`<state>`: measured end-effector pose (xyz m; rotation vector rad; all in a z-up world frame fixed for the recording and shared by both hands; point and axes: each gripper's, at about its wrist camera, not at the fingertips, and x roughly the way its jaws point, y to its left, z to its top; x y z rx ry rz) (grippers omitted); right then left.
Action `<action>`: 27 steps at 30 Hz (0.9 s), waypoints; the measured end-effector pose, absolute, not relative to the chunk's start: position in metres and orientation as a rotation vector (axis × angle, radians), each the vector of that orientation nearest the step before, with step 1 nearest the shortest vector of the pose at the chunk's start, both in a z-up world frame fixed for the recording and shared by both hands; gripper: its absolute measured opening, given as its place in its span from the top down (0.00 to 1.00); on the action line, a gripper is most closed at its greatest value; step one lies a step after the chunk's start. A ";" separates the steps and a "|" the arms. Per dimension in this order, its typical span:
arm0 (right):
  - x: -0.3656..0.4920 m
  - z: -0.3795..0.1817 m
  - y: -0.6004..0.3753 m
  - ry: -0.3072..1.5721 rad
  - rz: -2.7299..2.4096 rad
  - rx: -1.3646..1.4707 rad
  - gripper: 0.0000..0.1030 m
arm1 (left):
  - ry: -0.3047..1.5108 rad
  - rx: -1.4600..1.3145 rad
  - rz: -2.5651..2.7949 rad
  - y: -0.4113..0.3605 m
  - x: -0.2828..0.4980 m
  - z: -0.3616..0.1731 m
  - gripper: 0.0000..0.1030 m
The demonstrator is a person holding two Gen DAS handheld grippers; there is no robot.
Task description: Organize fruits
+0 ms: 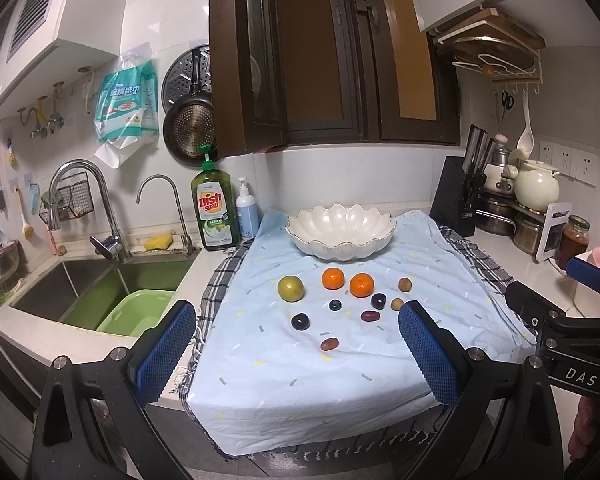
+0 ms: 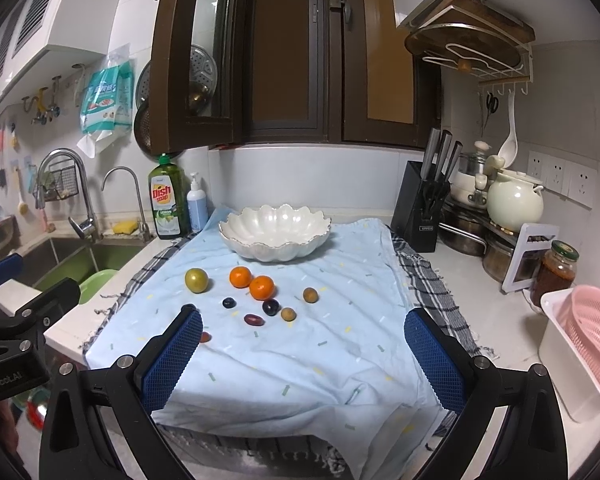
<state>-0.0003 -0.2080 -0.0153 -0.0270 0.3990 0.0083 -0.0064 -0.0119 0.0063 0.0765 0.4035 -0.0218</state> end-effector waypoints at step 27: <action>0.066 -0.043 -0.191 0.510 0.083 -0.016 0.03 | 0.523 0.141 -0.103 -0.014 0.064 -0.028 0.16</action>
